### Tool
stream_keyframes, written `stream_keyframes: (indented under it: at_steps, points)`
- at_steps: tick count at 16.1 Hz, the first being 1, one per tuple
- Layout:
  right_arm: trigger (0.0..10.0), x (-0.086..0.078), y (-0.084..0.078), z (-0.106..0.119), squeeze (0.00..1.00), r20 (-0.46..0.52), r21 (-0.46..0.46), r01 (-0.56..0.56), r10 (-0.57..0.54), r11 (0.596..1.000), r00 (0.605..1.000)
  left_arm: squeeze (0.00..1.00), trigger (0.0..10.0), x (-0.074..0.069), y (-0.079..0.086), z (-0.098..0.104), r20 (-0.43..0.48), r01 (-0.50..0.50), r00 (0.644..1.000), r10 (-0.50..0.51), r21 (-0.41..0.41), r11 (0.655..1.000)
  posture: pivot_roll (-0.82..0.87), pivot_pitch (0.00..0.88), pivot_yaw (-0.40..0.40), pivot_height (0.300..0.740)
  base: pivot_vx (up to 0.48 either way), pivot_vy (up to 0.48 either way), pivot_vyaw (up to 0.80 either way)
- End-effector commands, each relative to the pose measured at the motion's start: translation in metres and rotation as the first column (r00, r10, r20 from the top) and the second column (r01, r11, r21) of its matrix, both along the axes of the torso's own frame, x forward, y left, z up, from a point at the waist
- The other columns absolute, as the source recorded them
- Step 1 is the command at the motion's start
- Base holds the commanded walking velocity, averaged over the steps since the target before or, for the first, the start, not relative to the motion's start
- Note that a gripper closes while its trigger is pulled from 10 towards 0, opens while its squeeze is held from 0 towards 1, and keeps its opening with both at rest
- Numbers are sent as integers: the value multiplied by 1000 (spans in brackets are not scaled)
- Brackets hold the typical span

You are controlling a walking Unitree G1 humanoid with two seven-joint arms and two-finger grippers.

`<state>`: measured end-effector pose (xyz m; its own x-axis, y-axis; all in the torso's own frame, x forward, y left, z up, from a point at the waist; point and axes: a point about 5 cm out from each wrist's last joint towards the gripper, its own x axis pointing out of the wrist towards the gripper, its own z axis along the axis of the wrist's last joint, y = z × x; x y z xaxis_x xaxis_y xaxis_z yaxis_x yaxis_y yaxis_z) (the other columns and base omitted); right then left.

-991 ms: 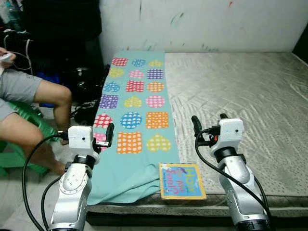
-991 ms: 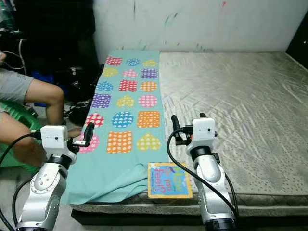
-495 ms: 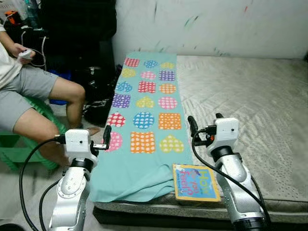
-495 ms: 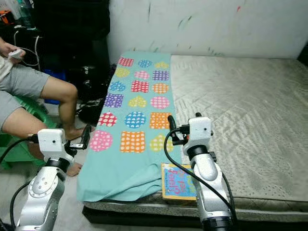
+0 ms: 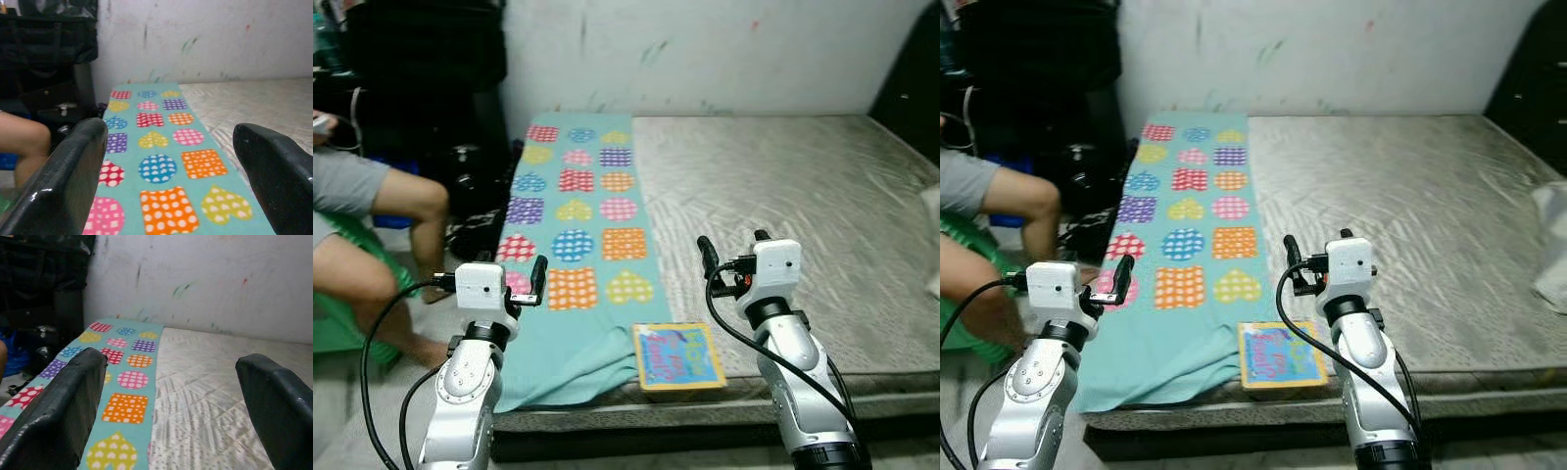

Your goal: Clean up the room

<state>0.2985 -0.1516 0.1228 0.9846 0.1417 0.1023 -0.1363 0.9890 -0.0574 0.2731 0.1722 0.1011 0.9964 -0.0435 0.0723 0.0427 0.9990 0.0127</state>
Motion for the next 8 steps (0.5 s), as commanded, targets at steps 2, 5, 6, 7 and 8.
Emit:
stream_keyframes:
  at_steps: [2, 5, 6, 7, 8]
  points:
    - [10000, 1, 2, 3, 0, 8, -3, -14, 14, 1000, 1000, 0, 10000, -1, -1, 2, 13, -5, 1000, 5, -1, 1000, -95, 19, -5, 740, 0, 0, 0]
    - [10000, 2, 2, 3, 0, 9, -11, -21, 21, 1000, 1000, 0, 10000, -1, -1, 2, 13, -10, 1000, 10, -21, 1000, -96, 20, -9, 740, 0, 0, 0]
    - [10000, 2, 2, 3, 0, 10, -12, -22, 22, 1000, 1000, 0, 10000, -1, -1, 3, 28, 8, 1000, -7, -23, 1000, -96, 20, -9, 740, 0, 0, 0]
    - [10000, 2, 2, 3, 0, 10, -14, -25, 25, 1000, 1000, 0, 10000, -3, -3, 5, 47, 28, 999, -27, -19, 999, -96, 20, -9, 740, 412, 0, 0]
    - [10000, 2, 3, 3, 0, 10, -15, -26, 26, 1000, 1000, 0, 10000, -3, -3, 5, 45, 26, 999, -25, -20, 999, -96, 20, -11, 740, 439, 0, 0]
